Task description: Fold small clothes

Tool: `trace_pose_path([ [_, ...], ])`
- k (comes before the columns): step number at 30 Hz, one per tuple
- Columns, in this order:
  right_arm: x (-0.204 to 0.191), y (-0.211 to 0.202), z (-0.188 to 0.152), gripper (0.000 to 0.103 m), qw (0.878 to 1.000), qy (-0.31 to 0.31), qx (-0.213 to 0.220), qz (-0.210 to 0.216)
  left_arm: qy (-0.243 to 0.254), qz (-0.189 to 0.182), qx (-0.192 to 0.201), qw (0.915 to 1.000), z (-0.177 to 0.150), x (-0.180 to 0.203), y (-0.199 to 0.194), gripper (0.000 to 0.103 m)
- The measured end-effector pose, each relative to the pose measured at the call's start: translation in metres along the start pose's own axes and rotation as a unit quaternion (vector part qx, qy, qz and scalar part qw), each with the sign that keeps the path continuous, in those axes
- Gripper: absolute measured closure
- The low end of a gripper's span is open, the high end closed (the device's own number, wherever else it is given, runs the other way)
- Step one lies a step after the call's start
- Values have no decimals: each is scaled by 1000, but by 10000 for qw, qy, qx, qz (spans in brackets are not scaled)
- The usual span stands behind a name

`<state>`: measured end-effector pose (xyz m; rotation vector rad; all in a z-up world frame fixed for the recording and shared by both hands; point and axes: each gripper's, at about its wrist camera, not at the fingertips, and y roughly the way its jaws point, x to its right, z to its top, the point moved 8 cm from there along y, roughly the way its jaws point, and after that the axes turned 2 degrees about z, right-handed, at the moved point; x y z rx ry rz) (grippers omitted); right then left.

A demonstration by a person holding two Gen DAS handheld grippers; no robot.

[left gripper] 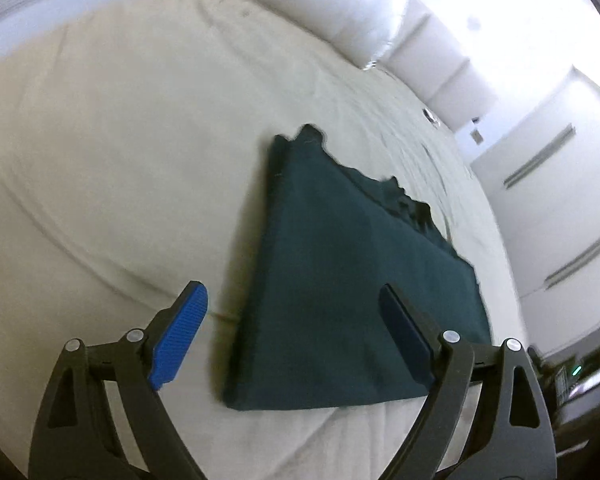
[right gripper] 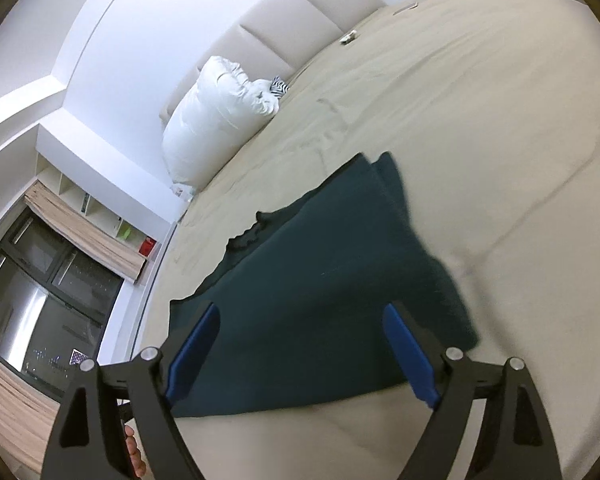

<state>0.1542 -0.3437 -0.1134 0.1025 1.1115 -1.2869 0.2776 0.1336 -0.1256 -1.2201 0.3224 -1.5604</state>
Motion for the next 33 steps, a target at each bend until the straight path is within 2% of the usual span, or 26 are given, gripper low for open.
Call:
trace_pose_path([
  [3, 12, -8, 3, 17, 9999, 114, 37, -42, -267, -260, -310, 9988, 2, -11, 11, 15],
  [9, 30, -19, 17, 17, 9995, 160, 134, -237, -425, -577, -602, 9956, 4, -10, 28, 15],
  [19, 37, -17, 34, 17, 9995, 122, 125, -246, -188, -513, -772, 9955, 7, 5, 45, 15],
  [26, 13, -7, 33, 17, 9999, 5, -10, 169, -93, -495, -877, 9949, 7, 13, 55, 15],
  [33, -23, 17, 26, 17, 9966, -135, -338, 745, -146, -663, -1051, 9921, 9, 16, 66, 15],
])
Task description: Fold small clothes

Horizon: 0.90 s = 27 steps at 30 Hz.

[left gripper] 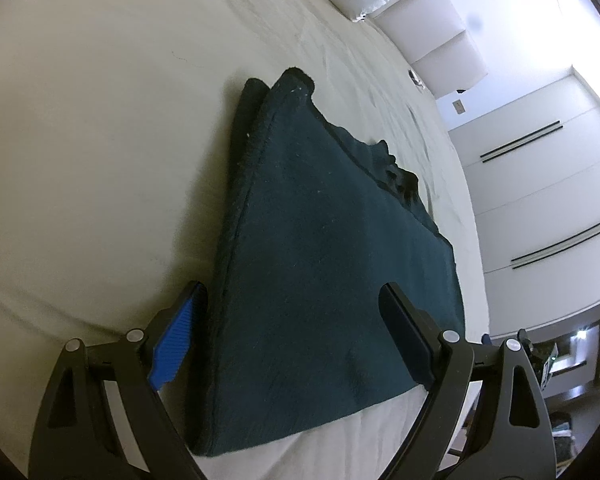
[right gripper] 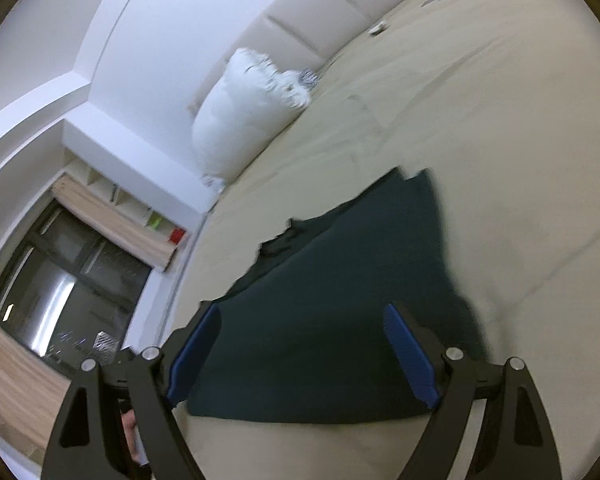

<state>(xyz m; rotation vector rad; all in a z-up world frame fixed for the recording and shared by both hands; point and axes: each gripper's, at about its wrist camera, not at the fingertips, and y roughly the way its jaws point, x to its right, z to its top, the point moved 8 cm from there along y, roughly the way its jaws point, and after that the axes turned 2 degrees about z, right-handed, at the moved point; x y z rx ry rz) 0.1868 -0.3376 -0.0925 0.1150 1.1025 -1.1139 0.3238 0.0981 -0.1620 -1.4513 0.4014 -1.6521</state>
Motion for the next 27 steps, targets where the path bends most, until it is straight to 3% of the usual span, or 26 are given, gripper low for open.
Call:
trace_pose_path([
  [6, -41, 45, -6, 17, 9977, -314, -468, 366, -194, -270, -235, 9992, 12, -2, 11, 19],
  [9, -55, 68, -9, 17, 9959, -375, -644, 519, -351, -346, -349, 9982, 18, -7, 14, 31],
  [11, -61, 85, -12, 17, 9944, -333, -800, 609, -539, -421, -406, 9968, 21, -13, 16, 44],
  [13, -65, 104, -16, 17, 9927, -271, -953, 681, -654, -435, -498, 9957, 21, -18, 20, 64],
  [17, -68, 136, -24, 18, 9891, -50, -1241, 791, -756, -466, -620, 9941, 20, -23, 26, 73],
  [19, -71, 152, -28, 19, 9870, 19, -1392, 807, -766, -474, -660, 9937, 21, -23, 27, 85],
  [25, -83, 198, -37, 22, 9802, 199, -1742, 917, -863, -724, -543, 9921, 18, -20, 20, 89],
  [27, -76, 216, -41, 22, 9781, 299, -1920, 749, -848, -796, -475, 9921, 18, -17, 15, 89],
])
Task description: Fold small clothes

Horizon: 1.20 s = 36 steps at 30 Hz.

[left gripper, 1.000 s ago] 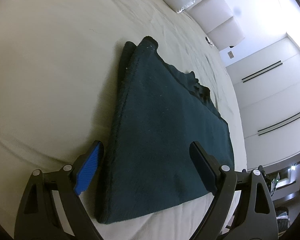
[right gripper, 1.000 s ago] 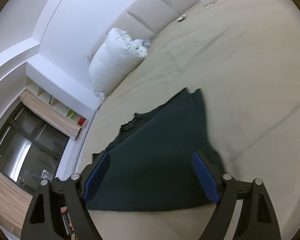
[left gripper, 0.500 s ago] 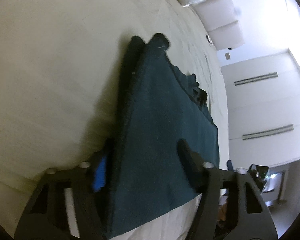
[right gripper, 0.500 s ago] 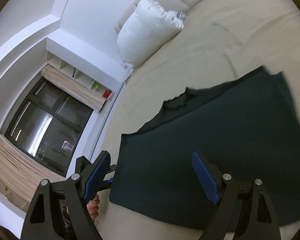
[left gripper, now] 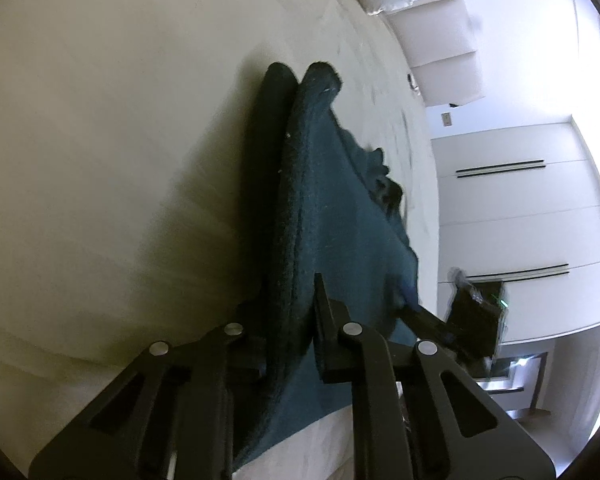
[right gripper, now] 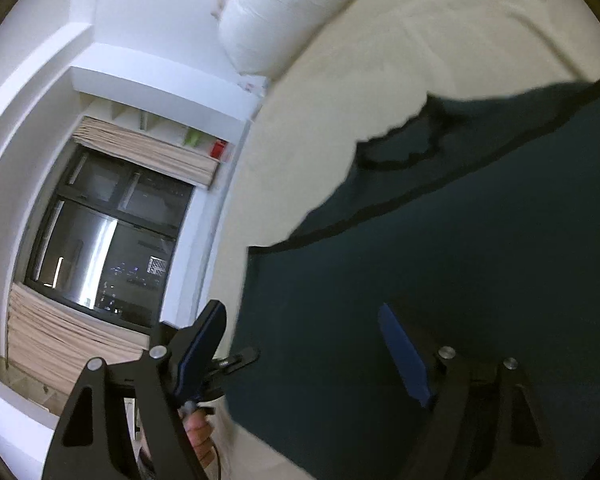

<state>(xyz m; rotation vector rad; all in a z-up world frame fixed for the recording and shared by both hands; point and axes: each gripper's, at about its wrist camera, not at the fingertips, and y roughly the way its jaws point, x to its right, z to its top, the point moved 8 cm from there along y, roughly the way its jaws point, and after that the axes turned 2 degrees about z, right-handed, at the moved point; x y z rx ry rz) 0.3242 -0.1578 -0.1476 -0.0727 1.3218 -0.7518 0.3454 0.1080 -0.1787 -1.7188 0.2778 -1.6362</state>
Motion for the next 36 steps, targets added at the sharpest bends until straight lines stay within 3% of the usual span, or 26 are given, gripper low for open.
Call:
trace_pose_path([
  [2, 19, 15, 1, 29, 9991, 208, -171, -335, 49, -46, 13, 10000, -2, 6, -2, 89],
  [8, 13, 18, -2, 24, 9987, -98, -266, -433, 312, -167, 67, 9994, -3, 32, -7, 89],
  [14, 7, -13, 0, 21, 9977, 360, -511, 242, 864, -118, 30, 9962, -13, 92, 5, 89],
  [18, 12, -45, 11, 15, 9934, 660, -433, 833, 1278, -114, -102, 9917, -31, 145, 30, 89],
  [23, 32, -71, 27, 13, 9871, 997, -302, 1214, 1778, -110, -353, 9834, -67, 212, 93, 89],
  [28, 59, -102, 40, 13, 9777, 1381, 61, 1582, 1765, -120, -747, 9814, -104, 228, 164, 88],
  [30, 70, -114, 44, 13, 9738, 1509, 194, 1692, 1596, -68, -859, 9834, -111, 223, 174, 82],
  [32, 77, -118, 45, 13, 9738, 1537, 222, 1661, 1720, -146, -770, 9820, -116, 228, 168, 67],
  [33, 79, -118, 46, 13, 9743, 1530, 209, 1643, 1861, -173, -701, 9799, -118, 234, 161, 42],
  [34, 79, -117, 46, 13, 9748, 1525, 196, 1616, 1963, -216, -565, 9787, -118, 241, 150, 29],
  [36, 78, -115, 47, 13, 9767, 1480, 164, 1546, 2183, -394, -338, 9745, -120, 256, 127, 25],
])
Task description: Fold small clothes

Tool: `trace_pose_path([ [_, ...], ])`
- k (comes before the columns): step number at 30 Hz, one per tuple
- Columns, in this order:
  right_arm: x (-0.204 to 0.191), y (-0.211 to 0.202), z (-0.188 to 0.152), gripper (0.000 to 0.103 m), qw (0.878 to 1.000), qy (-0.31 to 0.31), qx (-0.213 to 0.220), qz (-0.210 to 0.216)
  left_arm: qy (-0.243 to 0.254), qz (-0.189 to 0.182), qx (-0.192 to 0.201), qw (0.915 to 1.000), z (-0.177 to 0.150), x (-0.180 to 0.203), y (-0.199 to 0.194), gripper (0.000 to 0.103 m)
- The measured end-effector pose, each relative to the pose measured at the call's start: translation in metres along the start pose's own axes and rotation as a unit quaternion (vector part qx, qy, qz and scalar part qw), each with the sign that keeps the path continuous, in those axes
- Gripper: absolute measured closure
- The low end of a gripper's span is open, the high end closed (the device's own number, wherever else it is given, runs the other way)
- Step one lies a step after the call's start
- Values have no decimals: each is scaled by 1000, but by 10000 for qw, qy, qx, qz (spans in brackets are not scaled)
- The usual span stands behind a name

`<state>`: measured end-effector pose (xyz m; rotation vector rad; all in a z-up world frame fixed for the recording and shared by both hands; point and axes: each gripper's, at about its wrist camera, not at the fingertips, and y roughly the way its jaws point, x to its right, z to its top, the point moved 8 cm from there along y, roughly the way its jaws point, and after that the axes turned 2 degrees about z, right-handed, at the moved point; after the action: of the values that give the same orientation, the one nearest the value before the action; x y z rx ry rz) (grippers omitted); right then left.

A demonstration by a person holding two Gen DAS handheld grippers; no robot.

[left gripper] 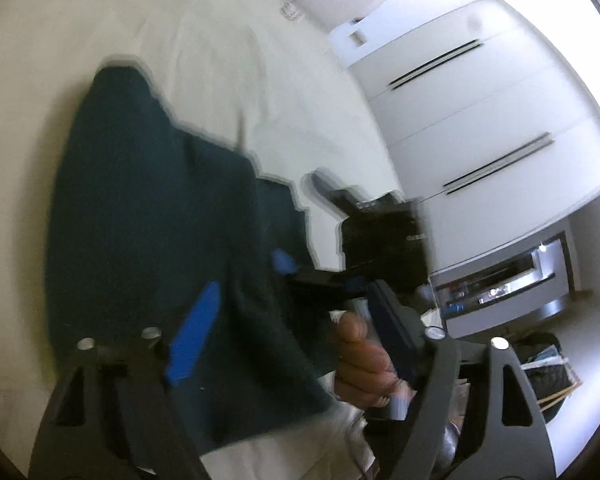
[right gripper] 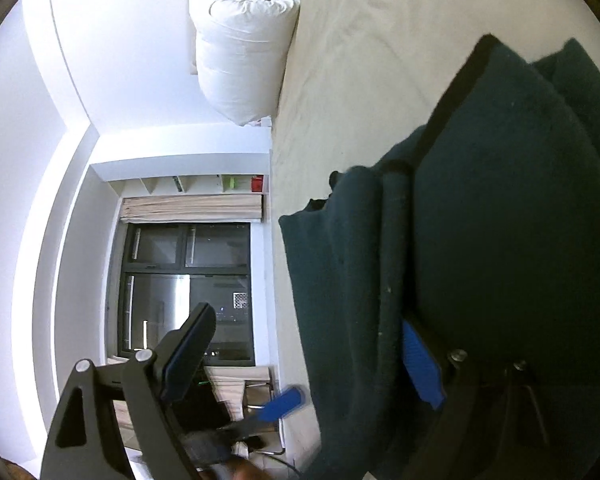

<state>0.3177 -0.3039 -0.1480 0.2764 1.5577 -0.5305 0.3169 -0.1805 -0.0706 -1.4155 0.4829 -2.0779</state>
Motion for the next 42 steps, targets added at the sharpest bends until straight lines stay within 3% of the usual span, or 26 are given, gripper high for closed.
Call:
trace_pose_path([
  [3, -1, 4, -1, 13, 9997, -92, -81, -194, 445, -251, 84, 9987, -2, 22, -28, 25],
  [5, -3, 5, -2, 13, 9992, -163, -142, -342, 651, -42, 311, 9974, 3, 17, -37, 25],
  [9, -1, 12, -14, 19, 9932, -471, -444, -968, 335, 654, 493, 9961, 3, -41, -39, 25],
  [12, 0, 21, -26, 25, 9846, -790, -671, -1406, 80, 782, 436, 9960, -8, -87, -46, 25],
  [15, 3, 27, -30, 46, 9745, -1023, -734, -1858, 62, 866, 278, 9958, -18, -100, -31, 25],
  [17, 8, 28, -29, 75, 9671, -1099, -751, -2169, 180, 1007, 342, 9942, -17, -103, -25, 25],
  [19, 11, 25, -32, 86, 9602, -1171, -718, -2433, 226, 1054, 355, 9935, -19, -99, -17, 25],
  [29, -3, -25, -8, 88, 9514, -1407, -228, -2730, 772, 998, 234, 9917, -20, -60, 13, 25],
  [42, 6, -66, 0, 88, 9528, -1163, 126, -2801, 1400, 1284, 91, 9818, -22, -45, 45, 25],
])
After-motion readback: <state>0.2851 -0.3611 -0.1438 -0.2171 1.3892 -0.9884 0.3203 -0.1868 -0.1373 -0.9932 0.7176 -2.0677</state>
